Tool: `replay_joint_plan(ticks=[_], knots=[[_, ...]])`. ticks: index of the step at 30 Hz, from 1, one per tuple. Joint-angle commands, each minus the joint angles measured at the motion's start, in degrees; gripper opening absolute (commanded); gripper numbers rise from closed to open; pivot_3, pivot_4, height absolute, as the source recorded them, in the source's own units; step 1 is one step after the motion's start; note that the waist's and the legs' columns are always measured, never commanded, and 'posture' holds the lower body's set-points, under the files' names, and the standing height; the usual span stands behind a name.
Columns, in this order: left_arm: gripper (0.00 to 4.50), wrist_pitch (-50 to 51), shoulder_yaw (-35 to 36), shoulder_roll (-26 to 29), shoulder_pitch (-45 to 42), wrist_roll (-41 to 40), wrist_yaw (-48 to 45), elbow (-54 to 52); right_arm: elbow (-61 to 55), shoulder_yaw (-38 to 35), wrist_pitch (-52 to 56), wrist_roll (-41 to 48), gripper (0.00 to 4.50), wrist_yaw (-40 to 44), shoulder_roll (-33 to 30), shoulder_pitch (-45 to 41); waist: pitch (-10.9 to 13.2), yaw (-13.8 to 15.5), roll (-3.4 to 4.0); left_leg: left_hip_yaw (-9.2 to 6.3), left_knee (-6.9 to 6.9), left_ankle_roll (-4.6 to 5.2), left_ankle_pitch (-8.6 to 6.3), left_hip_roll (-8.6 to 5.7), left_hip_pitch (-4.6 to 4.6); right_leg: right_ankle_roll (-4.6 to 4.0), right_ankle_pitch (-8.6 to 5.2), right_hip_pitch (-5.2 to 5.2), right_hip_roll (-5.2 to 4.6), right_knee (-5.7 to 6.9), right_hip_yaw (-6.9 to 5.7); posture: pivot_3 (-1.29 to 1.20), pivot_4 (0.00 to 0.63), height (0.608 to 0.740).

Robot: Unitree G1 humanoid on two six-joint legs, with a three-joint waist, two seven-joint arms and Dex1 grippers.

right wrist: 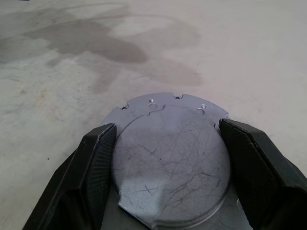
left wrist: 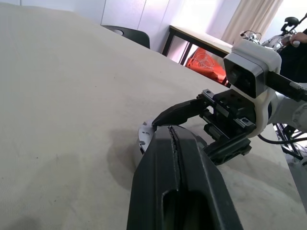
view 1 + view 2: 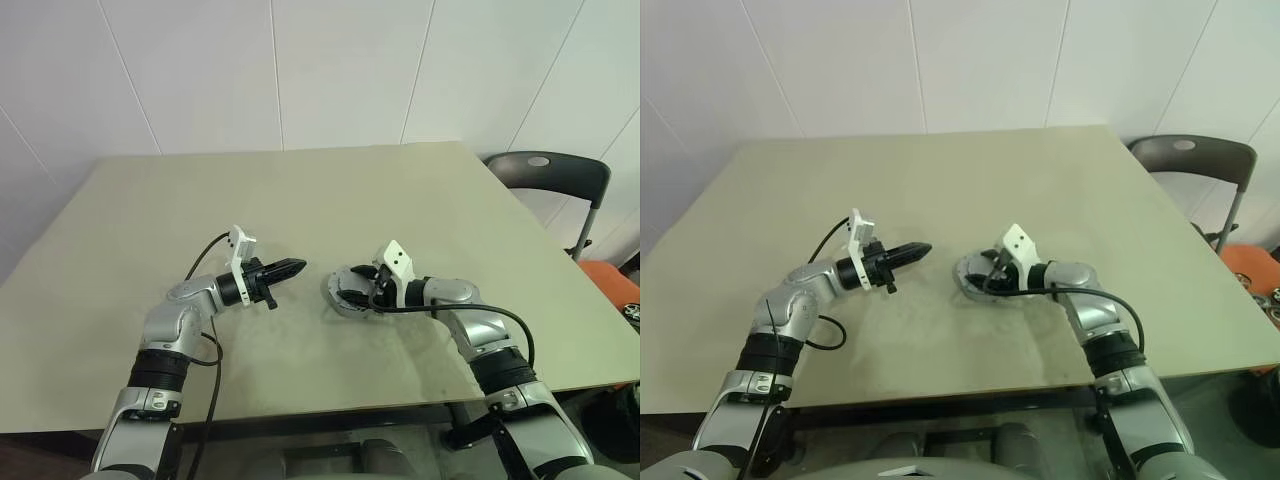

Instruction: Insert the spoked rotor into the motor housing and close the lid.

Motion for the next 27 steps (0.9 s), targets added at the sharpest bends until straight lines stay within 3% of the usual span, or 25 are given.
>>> replay_joint_plan(ticks=[1,18,27], knots=[[0.0,-0.7,0.6,0.1,-1.3,-0.2,-0.2,-0.8,2.0,-2.0,0.5,-0.5,3.06,-0.1,-2.1,-1.6,0.0,0.0,0.0,0.0,0.0,0.0,0.0,0.0,0.0,0.0,0.0,0.0,0.0,0.0,0.0,0.0,0.0,0.74],[0.0,-0.8,0.7,0.1,-1.4,-0.3,0.0,-0.7,2.1,1.1,-1.0,-1.5,3.06,8.2,-5.3,-1.7,0.0,0.4,0.0,-0.05,0.0,0.01,-0.01,-0.09,-0.08,0.01,0.0,-0.01,-0.07,-0.07,-0.01,0.0,0.0,0.74],[0.0,-0.8,0.7,0.1,-1.2,-0.3,0.1,-0.9,2.6,1.4,-3.6,-2.7,3.06,7.7,-5.0,-1.3,0.0,0.2,-0.01,-0.06,-0.02,0.01,-0.01,-0.1,-0.08,0.02,0.0,-0.02,-0.07,-0.06,-0.01,0.0,0.0,0.74]])
